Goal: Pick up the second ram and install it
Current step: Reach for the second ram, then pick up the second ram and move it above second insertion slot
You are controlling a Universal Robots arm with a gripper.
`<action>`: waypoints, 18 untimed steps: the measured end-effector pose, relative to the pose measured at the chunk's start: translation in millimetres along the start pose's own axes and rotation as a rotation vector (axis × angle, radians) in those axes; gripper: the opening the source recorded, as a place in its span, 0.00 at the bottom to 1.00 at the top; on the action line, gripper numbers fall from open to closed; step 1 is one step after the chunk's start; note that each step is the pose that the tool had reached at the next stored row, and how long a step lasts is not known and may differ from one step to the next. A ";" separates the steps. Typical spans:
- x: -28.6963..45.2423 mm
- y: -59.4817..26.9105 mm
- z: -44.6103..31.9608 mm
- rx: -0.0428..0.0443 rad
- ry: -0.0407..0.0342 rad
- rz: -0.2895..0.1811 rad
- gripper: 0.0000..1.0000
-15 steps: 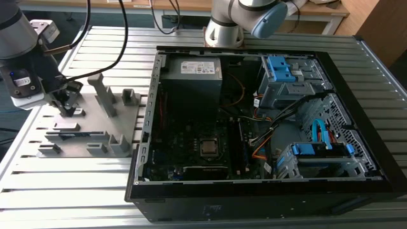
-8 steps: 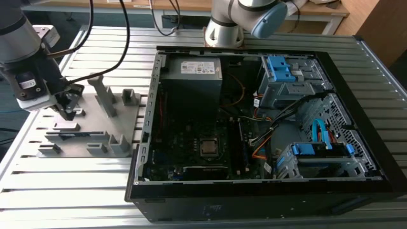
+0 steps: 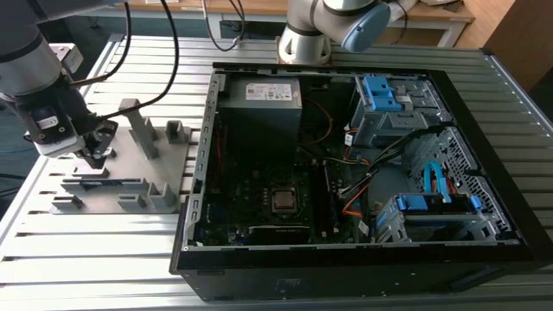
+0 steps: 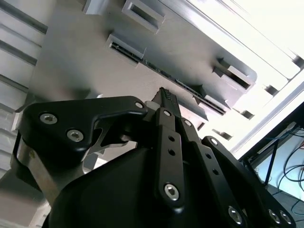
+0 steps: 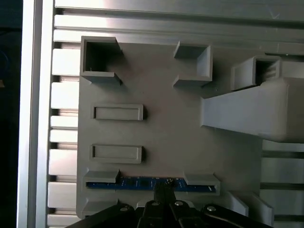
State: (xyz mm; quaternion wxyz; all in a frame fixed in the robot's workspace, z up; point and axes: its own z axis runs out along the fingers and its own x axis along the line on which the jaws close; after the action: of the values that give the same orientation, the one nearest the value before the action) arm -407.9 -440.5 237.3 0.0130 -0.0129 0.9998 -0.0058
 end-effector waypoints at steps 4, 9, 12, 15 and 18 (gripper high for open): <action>0.3 -0.7 6.5 0.0000 0.0005 0.000 0.10; 0.2 -0.7 7.1 0.0000 0.0006 0.000 0.10; 0.2 -0.7 7.1 0.0001 0.0006 0.000 0.10; 0.2 -0.7 7.2 0.0000 0.0006 0.000 0.10; 0.2 -0.7 7.2 0.0000 0.0005 -0.001 0.10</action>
State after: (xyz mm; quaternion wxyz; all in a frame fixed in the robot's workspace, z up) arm -407.9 -441.3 230.1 0.0127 -0.0134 0.9998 -0.0059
